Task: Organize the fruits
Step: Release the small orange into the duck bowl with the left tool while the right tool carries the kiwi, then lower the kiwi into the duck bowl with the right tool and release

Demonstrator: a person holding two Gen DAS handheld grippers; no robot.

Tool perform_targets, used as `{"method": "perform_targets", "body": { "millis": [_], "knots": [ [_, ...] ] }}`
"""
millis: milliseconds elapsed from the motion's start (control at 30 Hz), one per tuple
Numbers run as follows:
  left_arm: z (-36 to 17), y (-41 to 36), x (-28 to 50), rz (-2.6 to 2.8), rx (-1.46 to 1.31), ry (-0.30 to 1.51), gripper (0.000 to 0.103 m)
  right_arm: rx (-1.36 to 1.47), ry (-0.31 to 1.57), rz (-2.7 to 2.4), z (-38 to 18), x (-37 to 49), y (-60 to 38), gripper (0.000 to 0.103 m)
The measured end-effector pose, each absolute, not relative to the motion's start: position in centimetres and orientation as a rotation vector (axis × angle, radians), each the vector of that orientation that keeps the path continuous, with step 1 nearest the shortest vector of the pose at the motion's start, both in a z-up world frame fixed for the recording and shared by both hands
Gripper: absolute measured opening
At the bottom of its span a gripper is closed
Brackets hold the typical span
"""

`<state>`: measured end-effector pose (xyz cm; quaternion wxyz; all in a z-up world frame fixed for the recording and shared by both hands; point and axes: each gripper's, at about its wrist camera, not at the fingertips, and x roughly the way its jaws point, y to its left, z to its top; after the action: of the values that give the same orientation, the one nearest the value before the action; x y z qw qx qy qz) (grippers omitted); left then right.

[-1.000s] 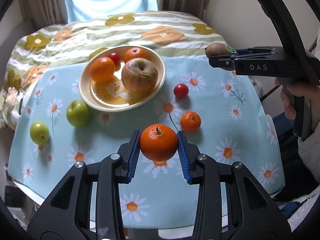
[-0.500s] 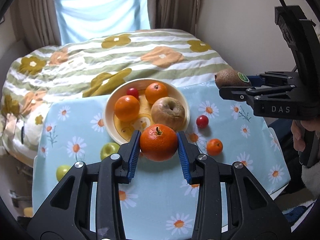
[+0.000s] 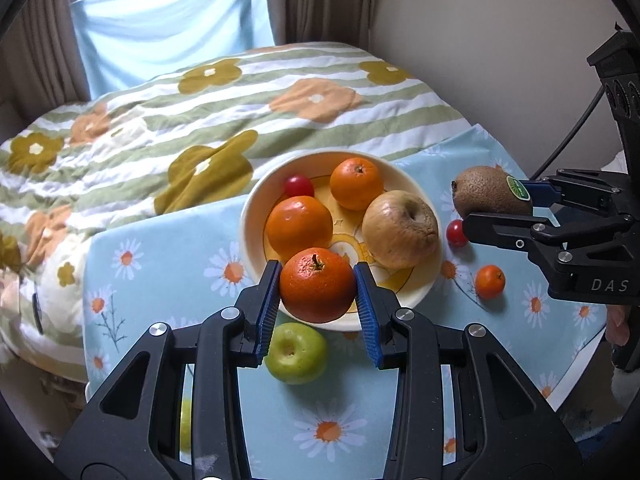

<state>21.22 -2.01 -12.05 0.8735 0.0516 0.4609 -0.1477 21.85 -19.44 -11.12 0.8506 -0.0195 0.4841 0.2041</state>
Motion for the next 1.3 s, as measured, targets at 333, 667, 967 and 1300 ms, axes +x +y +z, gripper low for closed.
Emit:
{"method": "perform_targets", "body": {
  "millis": [333,667,967,1300],
  "knots": [
    [-17.1,-2.1,24.6,-0.434,0.170,1.030,0.041,0.027,1.045,0.318,-12.6,21.8,-18.7,0.048],
    [-19.1,-3.3,25.6,-0.505,0.194,1.062,0.041,0.063,1.045,0.255,-12.9,21.6,-19.2,0.049],
    [-17.7,-2.9,24.6,-0.460,0.195,1.038,0.103,0.061,1.043,0.265,-12.5,21.5,-19.5,0.048],
    [-15.3,1.2,22.5,-0.312,0.158,1.014,0.103,0.028,1.056,0.346,-12.2,21.4,-17.7,0.048]
  ]
}}
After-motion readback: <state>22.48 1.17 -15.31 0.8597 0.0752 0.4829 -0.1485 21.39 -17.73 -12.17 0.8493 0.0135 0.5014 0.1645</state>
